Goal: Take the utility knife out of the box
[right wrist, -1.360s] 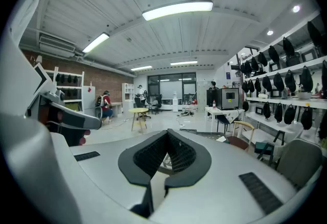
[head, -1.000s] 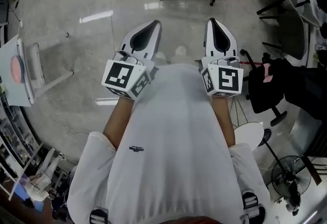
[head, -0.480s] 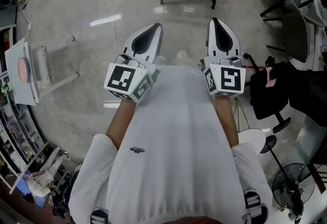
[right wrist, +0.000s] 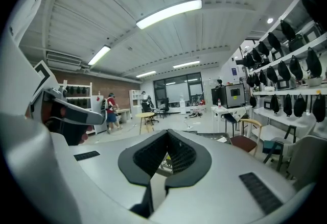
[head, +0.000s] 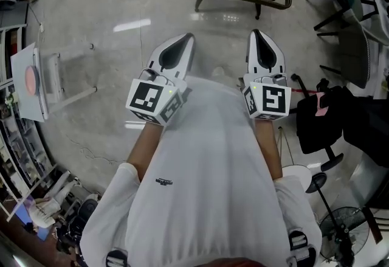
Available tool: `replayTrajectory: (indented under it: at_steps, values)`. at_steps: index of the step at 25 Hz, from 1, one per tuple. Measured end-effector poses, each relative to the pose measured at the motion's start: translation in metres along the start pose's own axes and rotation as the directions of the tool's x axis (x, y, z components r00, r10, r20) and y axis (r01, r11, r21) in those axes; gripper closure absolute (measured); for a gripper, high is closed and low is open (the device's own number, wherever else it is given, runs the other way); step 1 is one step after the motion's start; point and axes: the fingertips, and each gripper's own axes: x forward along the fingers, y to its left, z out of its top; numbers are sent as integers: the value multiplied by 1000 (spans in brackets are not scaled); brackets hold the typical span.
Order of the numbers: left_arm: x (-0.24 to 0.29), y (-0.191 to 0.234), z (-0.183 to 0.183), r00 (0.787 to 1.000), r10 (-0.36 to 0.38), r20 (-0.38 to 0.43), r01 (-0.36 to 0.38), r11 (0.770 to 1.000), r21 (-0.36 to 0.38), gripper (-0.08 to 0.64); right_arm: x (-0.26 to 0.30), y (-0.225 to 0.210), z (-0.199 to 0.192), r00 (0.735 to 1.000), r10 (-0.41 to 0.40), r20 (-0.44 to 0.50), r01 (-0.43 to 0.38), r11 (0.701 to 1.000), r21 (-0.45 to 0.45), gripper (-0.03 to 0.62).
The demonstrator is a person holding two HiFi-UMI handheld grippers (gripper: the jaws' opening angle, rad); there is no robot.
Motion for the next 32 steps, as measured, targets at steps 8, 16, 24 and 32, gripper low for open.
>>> replayTrajectory:
  at_steps: [8, 16, 24, 32]
  values:
    - [38, 37, 11, 1000, -21, -11, 21, 1000, 4, 558, 41, -9, -1, 1000, -21, -14, 21, 1000, -8, 594]
    - [99, 97, 49, 995, -90, -34, 90, 996, -3, 558, 124, -11, 19, 997, -74, -22, 73, 997, -19, 594]
    - [145, 161, 91, 979, -198, -56, 198, 980, 11, 558, 200, -4, 47, 983, -183, -2, 183, 983, -21, 594]
    - [184, 211, 107, 956, -278, -95, 281, 960, 22, 558, 253, 3, 50, 961, -277, -4, 277, 961, -13, 594]
